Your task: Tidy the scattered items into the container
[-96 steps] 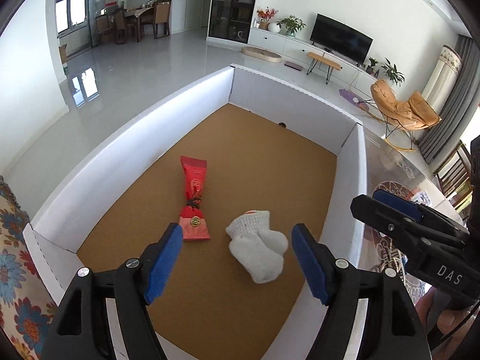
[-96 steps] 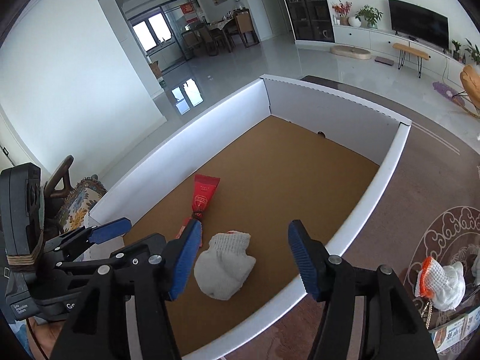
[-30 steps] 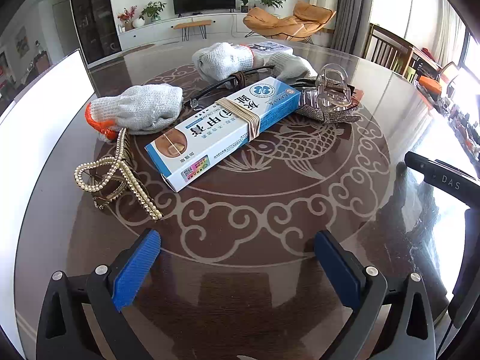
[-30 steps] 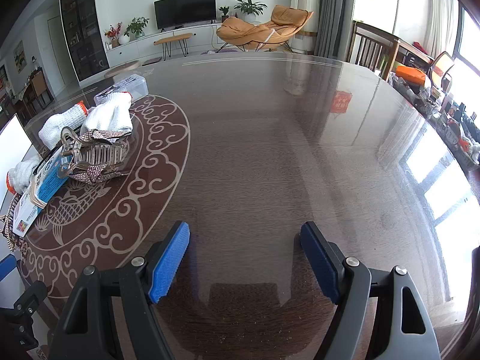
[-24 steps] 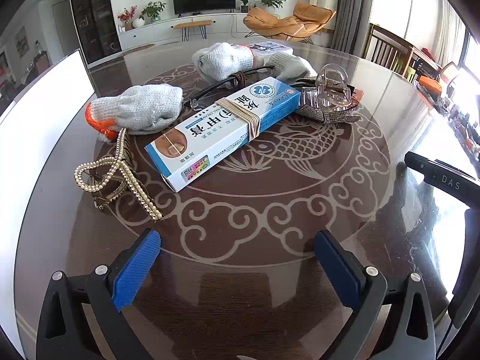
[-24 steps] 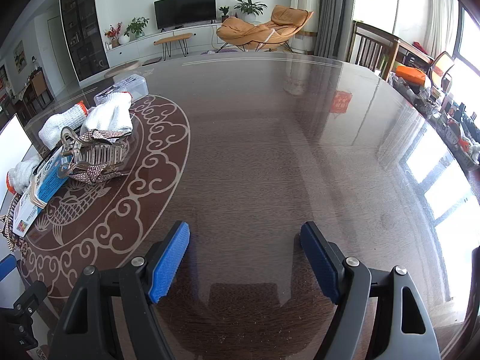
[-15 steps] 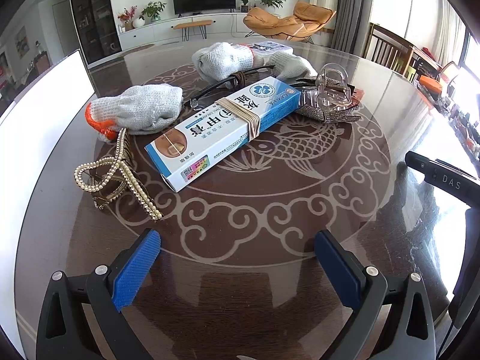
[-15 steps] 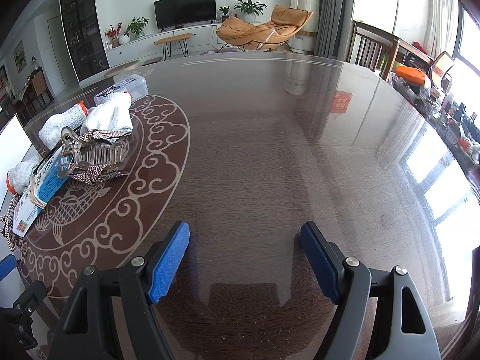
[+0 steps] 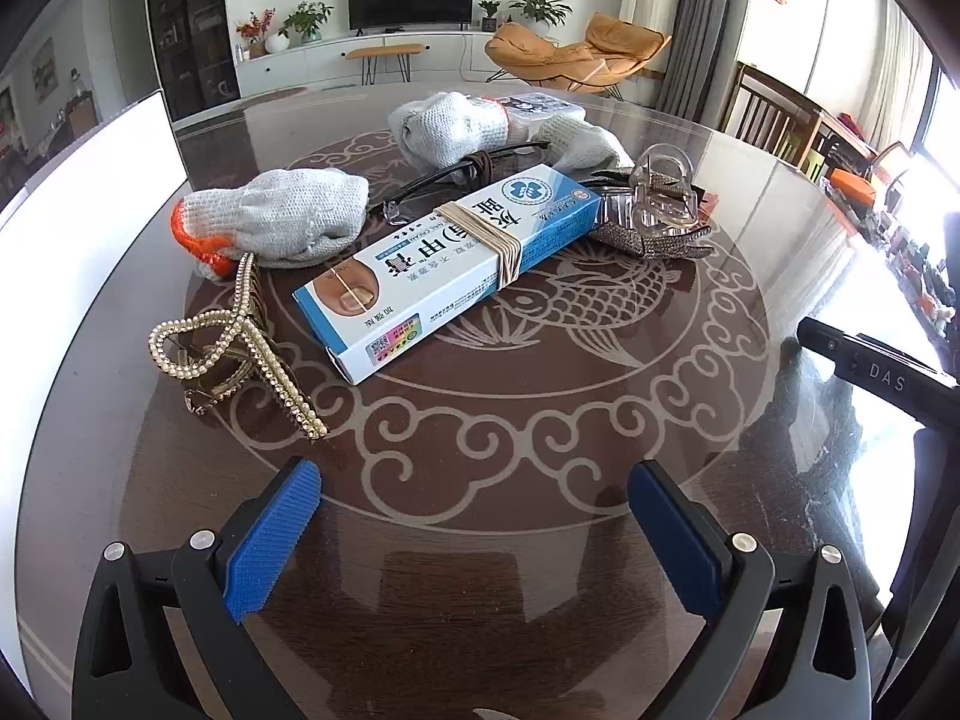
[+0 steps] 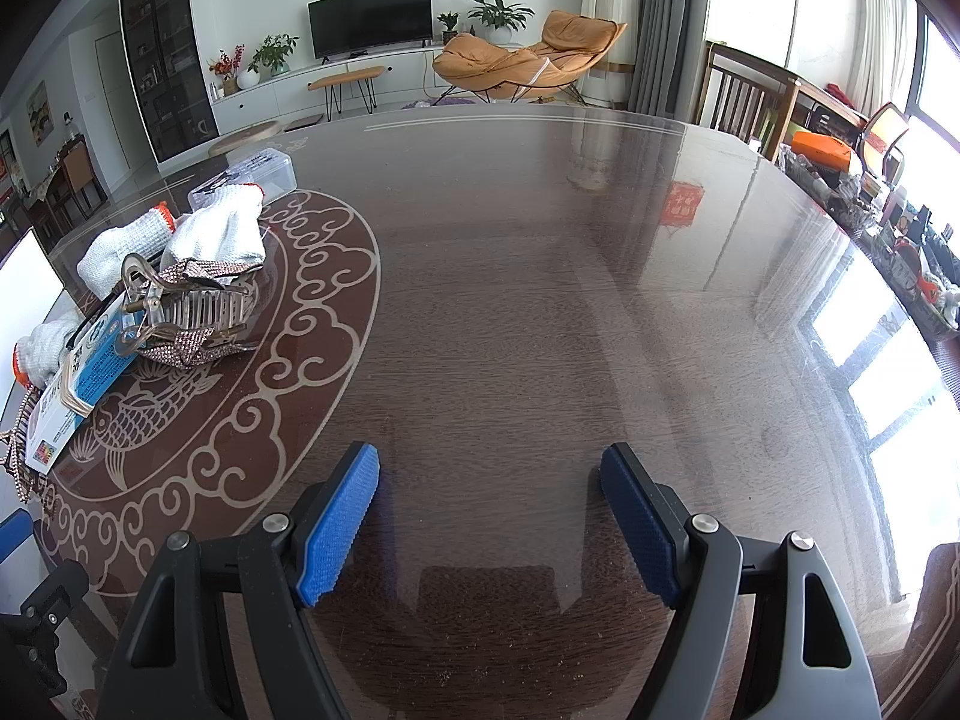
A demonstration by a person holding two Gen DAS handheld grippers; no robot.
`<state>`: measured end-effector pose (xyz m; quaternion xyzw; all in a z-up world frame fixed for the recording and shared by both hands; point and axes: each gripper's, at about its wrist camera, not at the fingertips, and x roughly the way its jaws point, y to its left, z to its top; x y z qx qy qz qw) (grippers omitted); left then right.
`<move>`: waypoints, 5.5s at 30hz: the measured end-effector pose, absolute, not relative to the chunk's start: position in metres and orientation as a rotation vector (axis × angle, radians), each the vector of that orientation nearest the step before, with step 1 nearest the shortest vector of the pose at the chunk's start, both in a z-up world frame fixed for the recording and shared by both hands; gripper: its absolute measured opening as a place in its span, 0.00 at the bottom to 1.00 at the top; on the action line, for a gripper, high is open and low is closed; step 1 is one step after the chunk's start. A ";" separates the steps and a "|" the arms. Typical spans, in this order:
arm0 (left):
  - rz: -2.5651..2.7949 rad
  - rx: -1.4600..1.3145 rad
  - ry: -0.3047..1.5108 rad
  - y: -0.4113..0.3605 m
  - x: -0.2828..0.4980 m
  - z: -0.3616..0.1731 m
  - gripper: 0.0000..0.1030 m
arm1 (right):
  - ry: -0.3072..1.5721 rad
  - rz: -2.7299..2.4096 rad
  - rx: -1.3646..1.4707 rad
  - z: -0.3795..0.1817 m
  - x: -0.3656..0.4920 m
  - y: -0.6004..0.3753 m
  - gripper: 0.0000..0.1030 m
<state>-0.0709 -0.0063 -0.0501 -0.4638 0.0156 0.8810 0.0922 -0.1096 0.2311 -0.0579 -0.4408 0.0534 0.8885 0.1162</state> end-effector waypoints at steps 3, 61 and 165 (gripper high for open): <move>2.615 -1.374 0.036 -0.007 -0.071 -0.050 1.00 | 0.156 2.602 -1.291 -0.058 -0.110 0.231 0.75; 2.708 -1.513 -0.169 -0.121 -0.125 -0.047 0.99 | 0.156 2.602 -1.290 -0.058 -0.109 0.231 0.75; 2.576 -1.330 -0.306 -0.106 -0.015 -0.008 0.40 | 0.293 3.087 -1.424 -0.019 -0.034 0.086 0.48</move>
